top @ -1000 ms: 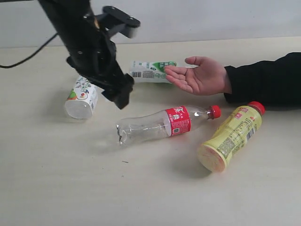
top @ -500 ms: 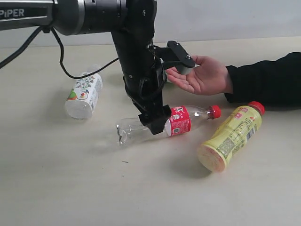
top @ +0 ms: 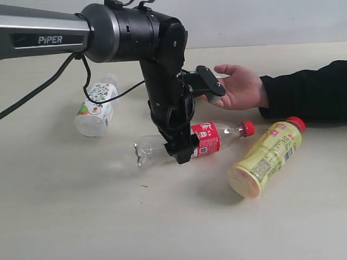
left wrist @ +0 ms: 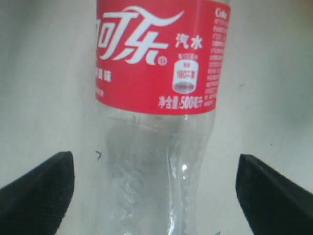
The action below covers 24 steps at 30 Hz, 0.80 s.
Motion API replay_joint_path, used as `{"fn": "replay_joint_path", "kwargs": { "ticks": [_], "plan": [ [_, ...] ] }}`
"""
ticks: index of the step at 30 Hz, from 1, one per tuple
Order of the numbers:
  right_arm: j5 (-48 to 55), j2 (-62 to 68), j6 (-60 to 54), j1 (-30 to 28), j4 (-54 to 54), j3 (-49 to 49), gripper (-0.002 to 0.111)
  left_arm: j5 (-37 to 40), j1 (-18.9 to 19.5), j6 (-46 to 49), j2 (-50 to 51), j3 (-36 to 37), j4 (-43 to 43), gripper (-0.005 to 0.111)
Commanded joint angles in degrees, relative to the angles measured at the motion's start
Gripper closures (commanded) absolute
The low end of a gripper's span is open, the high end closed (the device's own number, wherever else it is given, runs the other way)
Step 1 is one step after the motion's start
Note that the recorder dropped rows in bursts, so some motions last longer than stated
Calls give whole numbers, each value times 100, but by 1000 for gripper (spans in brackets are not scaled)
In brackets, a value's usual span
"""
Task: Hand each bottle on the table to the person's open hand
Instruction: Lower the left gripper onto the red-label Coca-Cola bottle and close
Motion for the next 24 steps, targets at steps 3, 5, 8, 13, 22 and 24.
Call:
{"fn": "replay_joint_path", "kwargs": {
  "ticks": [3, 5, 8, 13, 22, 24],
  "plan": [
    [-18, -39, 6, 15, -4, 25, 108, -152, -11, 36, 155, -41, 32, 22],
    [-18, -39, 6, 15, -4, 25, 108, -192, -11, 36, 155, -41, 32, 22],
    [-18, -39, 6, 15, -4, 25, 108, -262, -11, 36, 162, -41, 32, 22],
    [-18, -39, 6, 15, -4, 25, 108, -276, -11, 36, 162, -41, 43, 22],
    [-18, -39, 6, 15, -4, 25, 108, -366, -11, -48, 177, -41, 52, 22],
    [-18, -39, 6, 15, -4, 25, 108, -344, -11, -48, 233, -41, 56, 22]
  ]
}}
